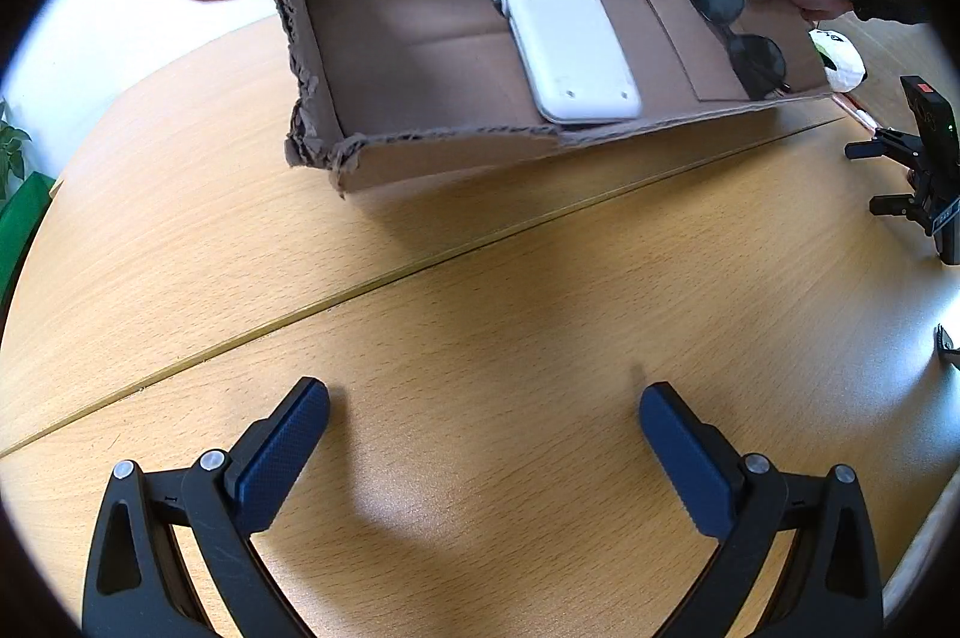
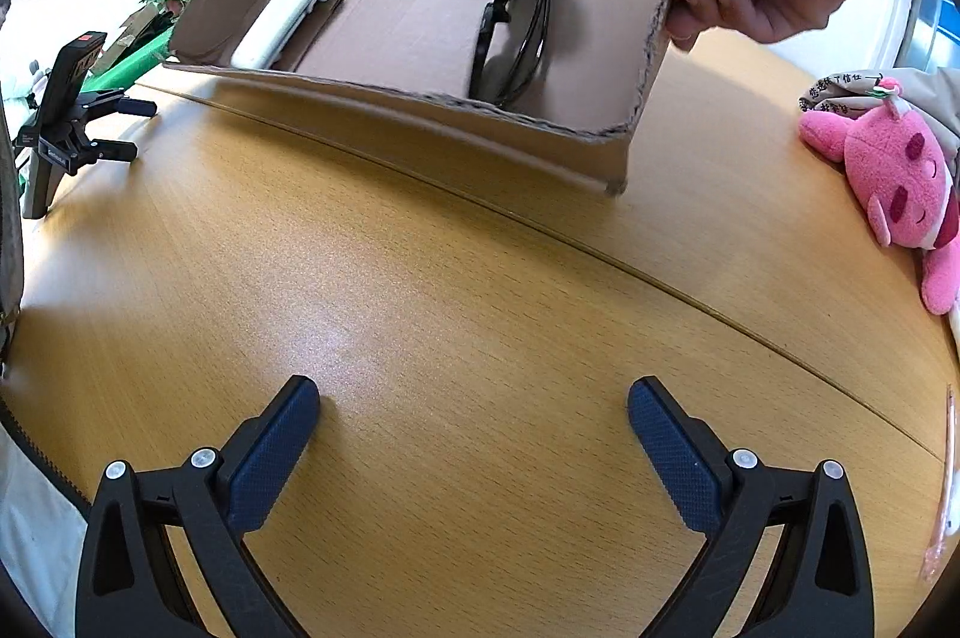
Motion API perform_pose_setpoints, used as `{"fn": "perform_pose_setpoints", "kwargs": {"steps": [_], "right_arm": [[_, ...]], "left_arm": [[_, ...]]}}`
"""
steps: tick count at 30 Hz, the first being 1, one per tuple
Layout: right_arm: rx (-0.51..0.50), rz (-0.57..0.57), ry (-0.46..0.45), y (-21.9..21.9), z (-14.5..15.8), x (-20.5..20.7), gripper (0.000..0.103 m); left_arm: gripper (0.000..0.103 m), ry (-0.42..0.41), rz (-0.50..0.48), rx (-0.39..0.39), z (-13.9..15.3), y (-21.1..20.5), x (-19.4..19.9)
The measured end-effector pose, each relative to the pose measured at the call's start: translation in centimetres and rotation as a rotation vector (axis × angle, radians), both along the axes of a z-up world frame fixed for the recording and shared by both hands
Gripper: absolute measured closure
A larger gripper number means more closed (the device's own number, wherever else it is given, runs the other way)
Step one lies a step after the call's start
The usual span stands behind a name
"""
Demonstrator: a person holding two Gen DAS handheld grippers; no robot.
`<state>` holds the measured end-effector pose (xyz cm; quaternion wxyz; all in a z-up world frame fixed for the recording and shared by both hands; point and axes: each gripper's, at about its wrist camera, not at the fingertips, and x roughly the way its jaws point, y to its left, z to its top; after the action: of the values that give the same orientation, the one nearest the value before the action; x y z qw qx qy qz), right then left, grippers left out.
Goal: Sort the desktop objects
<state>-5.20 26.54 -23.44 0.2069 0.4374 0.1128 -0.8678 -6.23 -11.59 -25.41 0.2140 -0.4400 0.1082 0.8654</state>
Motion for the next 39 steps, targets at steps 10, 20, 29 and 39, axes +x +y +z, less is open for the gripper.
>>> {"fn": "perform_pose_setpoints", "kwargs": {"steps": [10, 20, 29, 39], "right_arm": [[-0.001, 0.000, 0.000, 0.1, 0.0, 0.0, 0.000], [-0.002, 0.000, -0.001, 0.1, 0.0, 0.0, 0.000], [-0.003, 0.001, 0.002, 1.0, 0.2, 0.5, 0.000], [-0.004, 0.001, 0.002, 0.9, 0.3, 0.5, 0.000]], "left_arm": [[0.000, 0.000, -0.001, 0.000, 0.0, 0.0, 0.0], [0.000, 0.001, -0.003, 0.000, 0.0, -0.1, 0.0], [0.000, 0.000, -0.011, 0.000, 0.0, -0.2, -0.1], [0.000, -0.001, -0.014, 0.000, 0.1, -0.2, -0.2]]}}
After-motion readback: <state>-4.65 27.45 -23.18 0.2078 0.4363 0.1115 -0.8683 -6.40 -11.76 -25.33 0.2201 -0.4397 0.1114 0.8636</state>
